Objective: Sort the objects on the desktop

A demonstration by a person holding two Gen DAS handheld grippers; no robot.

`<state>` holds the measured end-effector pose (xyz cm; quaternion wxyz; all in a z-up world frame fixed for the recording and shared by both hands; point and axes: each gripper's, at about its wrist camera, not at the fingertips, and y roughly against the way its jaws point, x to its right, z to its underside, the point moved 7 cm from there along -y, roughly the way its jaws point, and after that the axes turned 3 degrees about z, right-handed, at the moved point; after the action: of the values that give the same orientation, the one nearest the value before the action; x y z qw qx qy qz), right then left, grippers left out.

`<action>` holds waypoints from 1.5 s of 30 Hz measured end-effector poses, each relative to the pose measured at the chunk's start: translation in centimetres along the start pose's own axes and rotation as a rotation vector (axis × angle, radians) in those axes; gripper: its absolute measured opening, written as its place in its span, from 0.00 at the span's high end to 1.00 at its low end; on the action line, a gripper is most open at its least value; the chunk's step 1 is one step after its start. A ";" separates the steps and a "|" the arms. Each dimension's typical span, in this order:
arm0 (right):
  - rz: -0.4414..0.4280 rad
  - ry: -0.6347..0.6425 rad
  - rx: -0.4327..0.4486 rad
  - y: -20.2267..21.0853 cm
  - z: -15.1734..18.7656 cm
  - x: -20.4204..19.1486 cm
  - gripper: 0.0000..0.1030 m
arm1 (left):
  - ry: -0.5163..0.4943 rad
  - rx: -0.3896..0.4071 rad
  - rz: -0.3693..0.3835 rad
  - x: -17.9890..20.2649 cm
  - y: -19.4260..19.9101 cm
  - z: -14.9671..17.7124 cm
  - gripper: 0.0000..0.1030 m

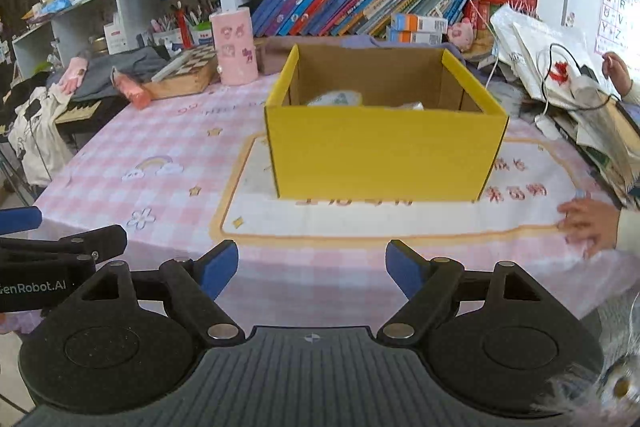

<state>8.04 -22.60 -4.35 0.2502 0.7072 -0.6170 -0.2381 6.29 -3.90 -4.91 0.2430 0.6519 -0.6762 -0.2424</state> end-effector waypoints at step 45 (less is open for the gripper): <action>0.022 -0.019 -0.041 1.1 2.0 -2.4 0.16 | -0.028 -0.033 0.076 -1.1 0.8 1.7 0.00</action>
<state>5.61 -20.49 -5.12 0.2614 0.6929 -0.6219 -0.2547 4.66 -2.72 -5.70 0.2535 0.6184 -0.6994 -0.2532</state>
